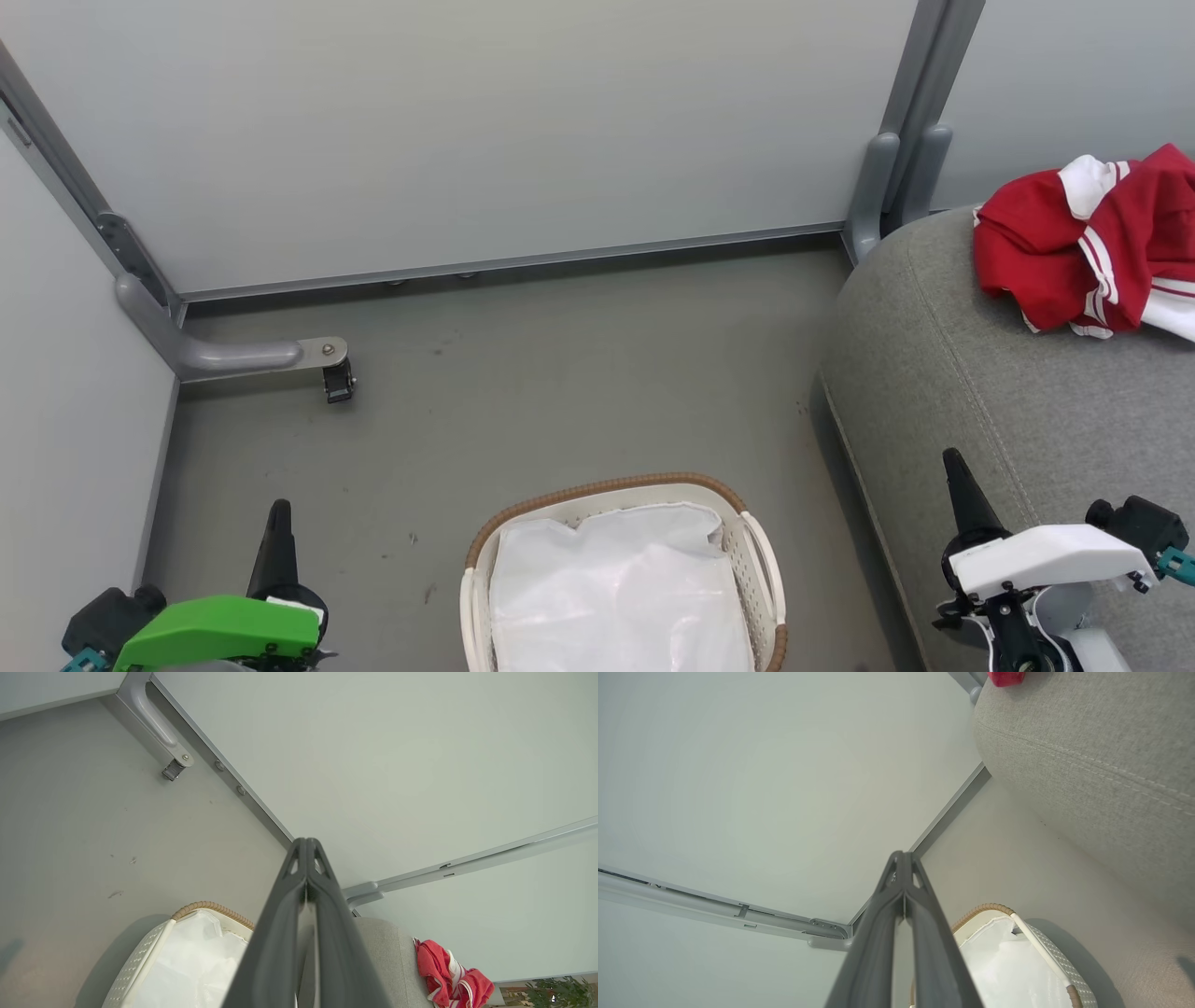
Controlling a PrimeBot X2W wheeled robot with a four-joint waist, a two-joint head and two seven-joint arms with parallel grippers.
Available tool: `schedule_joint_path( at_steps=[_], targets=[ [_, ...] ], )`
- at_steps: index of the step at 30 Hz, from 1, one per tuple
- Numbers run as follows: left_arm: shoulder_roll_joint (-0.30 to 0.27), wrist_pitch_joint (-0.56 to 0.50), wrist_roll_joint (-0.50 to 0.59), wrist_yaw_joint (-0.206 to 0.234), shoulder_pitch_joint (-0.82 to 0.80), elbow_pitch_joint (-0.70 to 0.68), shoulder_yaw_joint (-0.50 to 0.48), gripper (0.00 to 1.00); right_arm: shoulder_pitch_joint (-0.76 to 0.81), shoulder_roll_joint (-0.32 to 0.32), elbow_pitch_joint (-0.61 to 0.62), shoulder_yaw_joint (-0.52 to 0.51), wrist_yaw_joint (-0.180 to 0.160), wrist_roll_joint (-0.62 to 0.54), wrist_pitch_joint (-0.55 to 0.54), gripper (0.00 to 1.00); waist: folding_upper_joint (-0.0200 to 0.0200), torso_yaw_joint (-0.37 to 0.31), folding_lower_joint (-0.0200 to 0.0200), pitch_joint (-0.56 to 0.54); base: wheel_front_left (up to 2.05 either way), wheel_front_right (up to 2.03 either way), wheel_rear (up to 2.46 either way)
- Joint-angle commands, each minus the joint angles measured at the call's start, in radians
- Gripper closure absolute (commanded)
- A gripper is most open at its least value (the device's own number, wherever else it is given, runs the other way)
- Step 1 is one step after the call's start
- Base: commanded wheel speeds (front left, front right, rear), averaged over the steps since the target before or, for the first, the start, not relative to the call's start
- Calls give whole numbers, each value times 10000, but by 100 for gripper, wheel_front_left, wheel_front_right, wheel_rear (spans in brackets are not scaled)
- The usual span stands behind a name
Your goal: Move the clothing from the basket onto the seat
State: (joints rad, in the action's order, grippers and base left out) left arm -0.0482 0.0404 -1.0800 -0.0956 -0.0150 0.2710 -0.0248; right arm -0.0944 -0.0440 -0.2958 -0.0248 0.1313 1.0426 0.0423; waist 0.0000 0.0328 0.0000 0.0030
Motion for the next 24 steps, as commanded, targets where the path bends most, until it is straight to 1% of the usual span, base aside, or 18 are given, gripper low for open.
schedule_joint_path(
  at_steps=[1, 24],
  targets=[
    [-26, -64, -290, -51, -302, -121, -71, 100, -184, -52, 162, -71, -4, 290, -88, 100, 0, -6, 0, 0, 0, 0, 0],
    [-30, -673, -2310, -193, -592, -190, -418, 100, -187, -66, 317, -413, -6, 2479, -692, 100, 0, -114, 0, 0, 0, 0, 0]
  ],
)
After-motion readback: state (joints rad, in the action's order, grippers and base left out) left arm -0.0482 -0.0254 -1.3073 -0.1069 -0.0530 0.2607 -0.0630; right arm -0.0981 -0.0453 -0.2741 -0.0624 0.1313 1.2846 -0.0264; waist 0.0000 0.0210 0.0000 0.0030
